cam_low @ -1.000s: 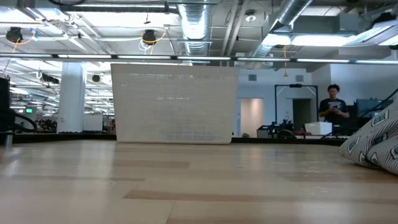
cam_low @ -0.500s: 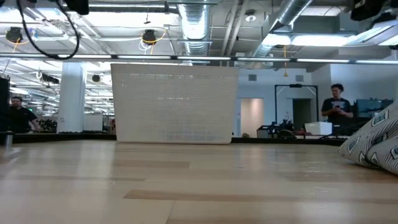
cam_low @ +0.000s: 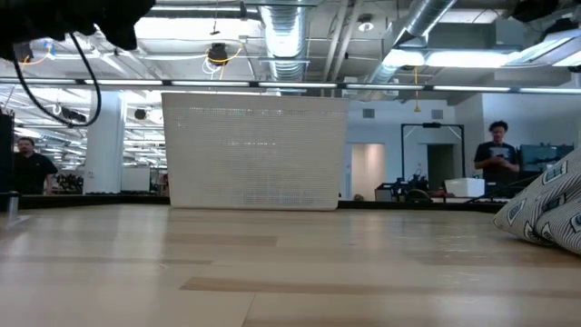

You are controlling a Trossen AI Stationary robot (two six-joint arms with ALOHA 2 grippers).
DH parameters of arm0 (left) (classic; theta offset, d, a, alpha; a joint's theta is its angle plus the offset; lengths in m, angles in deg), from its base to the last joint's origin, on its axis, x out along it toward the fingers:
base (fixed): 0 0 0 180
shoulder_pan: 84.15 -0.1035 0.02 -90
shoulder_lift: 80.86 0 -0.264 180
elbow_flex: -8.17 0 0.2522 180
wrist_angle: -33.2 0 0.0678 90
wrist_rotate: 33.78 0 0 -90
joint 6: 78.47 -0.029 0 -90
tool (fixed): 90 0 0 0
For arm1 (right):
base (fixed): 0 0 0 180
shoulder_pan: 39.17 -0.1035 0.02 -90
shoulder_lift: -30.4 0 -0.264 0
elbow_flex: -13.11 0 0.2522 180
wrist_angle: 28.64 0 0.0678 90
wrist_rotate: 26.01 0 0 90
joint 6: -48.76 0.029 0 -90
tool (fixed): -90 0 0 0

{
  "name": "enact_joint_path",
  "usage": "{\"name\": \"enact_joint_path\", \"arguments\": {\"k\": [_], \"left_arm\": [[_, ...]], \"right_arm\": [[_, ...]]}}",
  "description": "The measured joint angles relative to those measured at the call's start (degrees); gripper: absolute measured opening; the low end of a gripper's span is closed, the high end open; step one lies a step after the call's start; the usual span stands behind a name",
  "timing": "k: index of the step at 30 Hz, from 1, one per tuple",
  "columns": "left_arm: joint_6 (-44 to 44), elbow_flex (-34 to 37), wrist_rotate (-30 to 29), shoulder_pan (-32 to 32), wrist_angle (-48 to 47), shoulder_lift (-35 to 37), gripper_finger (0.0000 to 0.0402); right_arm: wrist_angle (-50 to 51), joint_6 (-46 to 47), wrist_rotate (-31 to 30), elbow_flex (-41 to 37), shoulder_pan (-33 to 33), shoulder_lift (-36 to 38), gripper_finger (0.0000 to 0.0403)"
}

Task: Pick & place medical supplies in basket/bin
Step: Return to Home Position

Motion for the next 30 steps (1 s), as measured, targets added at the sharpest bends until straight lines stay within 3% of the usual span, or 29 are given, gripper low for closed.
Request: {"name": "enact_joint_path", "arguments": {"k": [5, 13, 17, 22, 26, 30], "left_arm": [[0.0, 4.6, 1.0, -2.4, 8.0, 0.0, 0.0193], [3.0, 5.1, 7.6, -5.3, 8.6, 0.0, 0.0193], [2.0, 6.4, 7.5, -5.6, 11.4, 0.0, 0.0193], [1.4, 11.2, 7.8, -6.5, 19.5, 0.0, 0.0193], [1.3, 11.8, 6.8, -8.0, 19.4, 0.0, 0.0192], [2.6, 11.8, 8.1, -9.7, 18.9, -0.3, 0.0192]], "right_arm": [[-9.0, 0.1, 0.0, -6.4, 0.3, 0.0, 0.0135], [-21.1, -0.9, 0.0, -16.3, 4.3, 0.0, 0.0138], [-28.3, -1.9, 0.0, -20.5, 7.6, 0.0, 0.0137], [-29.2, -1.2, 3.2, -20.5, 12.7, -0.1, 0.0139], [-32.5, -3.2, 8.5, -20.5, 18.2, -0.1, 0.0137], [-29.4, 0.9, 8.9, -20.5, 23.9, 0.0, 0.0138]]}}
